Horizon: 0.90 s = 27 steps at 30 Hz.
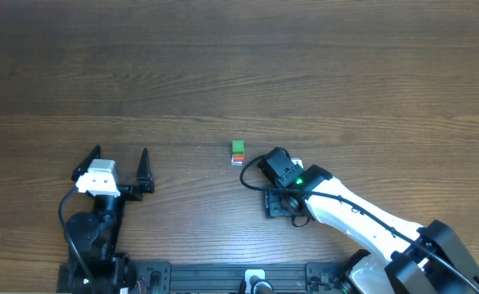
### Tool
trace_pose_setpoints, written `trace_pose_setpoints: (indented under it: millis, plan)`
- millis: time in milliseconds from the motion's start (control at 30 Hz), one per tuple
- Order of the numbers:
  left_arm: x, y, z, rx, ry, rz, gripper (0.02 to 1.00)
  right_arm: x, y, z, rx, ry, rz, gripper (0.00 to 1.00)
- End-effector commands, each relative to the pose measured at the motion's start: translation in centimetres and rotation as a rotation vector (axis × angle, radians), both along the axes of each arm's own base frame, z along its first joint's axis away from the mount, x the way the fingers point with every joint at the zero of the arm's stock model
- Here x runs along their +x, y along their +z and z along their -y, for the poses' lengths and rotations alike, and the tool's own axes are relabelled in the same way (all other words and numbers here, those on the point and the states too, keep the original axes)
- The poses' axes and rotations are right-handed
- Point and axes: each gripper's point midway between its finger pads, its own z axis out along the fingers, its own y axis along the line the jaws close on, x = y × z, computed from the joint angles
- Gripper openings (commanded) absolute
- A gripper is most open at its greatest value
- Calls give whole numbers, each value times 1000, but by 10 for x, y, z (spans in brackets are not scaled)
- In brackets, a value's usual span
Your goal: Stack Cubes
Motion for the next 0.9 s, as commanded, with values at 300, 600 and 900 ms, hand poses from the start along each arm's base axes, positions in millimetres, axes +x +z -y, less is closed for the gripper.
trace_pose_setpoints:
  millis: [300, 600, 900]
  plan:
    - [0, -2, 0, 14, -6, -1, 1000, -3, -7, 4, -15, -34, -25, 590]
    - [0, -2, 0, 14, -6, -1, 1000, -3, -7, 4, -16, -34, -26, 463]
    - [0, -2, 0, 14, -6, 0, 1000, -3, -7, 4, -16, -34, -26, 356]
